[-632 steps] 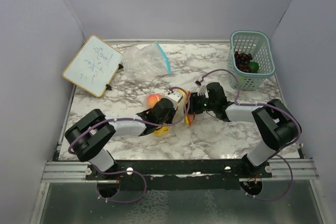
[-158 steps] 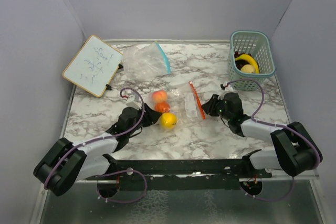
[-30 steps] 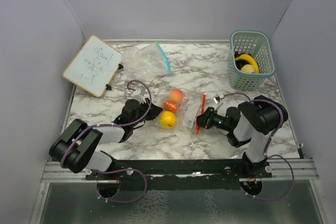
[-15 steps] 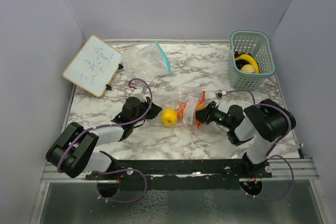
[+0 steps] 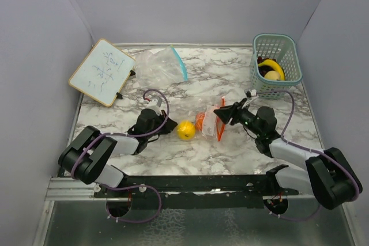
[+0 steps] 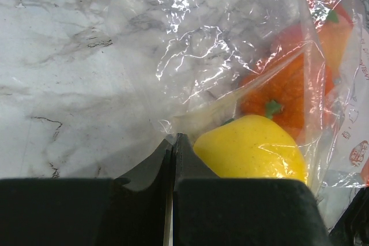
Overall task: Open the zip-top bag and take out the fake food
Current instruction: Pick up the fake fruit from the zipper food storage bag.
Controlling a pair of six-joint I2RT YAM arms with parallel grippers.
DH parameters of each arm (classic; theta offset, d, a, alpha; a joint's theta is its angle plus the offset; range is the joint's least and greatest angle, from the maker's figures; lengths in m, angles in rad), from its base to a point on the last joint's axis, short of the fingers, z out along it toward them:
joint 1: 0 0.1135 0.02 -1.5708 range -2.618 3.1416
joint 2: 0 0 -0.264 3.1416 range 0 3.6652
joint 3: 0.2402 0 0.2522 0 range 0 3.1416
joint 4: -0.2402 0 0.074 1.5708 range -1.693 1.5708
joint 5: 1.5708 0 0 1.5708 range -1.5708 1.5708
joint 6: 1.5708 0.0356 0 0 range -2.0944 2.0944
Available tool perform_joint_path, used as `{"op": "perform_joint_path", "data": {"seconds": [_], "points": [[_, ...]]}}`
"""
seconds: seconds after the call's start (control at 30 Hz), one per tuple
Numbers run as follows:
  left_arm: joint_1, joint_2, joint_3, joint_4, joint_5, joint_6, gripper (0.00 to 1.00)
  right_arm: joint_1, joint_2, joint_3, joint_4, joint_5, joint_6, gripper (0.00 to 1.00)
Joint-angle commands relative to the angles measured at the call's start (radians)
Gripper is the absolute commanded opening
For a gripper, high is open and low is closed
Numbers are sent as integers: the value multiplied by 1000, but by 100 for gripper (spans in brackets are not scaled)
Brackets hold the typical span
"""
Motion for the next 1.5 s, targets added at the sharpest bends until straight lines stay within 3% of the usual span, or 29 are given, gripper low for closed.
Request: {"op": "perform_joint_path", "data": {"seconds": [0.0, 0.17, 0.37, 0.47, 0.73, 1.03, 1.47], "points": [[-2, 26, 20, 39, 14, -1, 0, 0, -102, 62, -399, 205, -149, 48], [-3, 39, 30, 49, 31, -2, 0, 1, -90, 77, -482, 295, -181, 47], [-2, 35, 32, 44, 34, 1, 0, 1, -87, 74, -525, 369, -172, 29], [-1, 38, 30, 48, 34, -1, 0, 1, -74, 70, -517, 327, -200, 28], [-1, 68, 40, 68, 54, -4, 0, 3, 42, 86, -398, 99, -289, 53], [-2, 87, 43, 83, 67, -5, 0, 12, 35, 89, -360, 86, -329, 71], [-2, 92, 39, 97, 85, -5, 0, 83, 139, 236, -458, 214, -417, 79]]}}
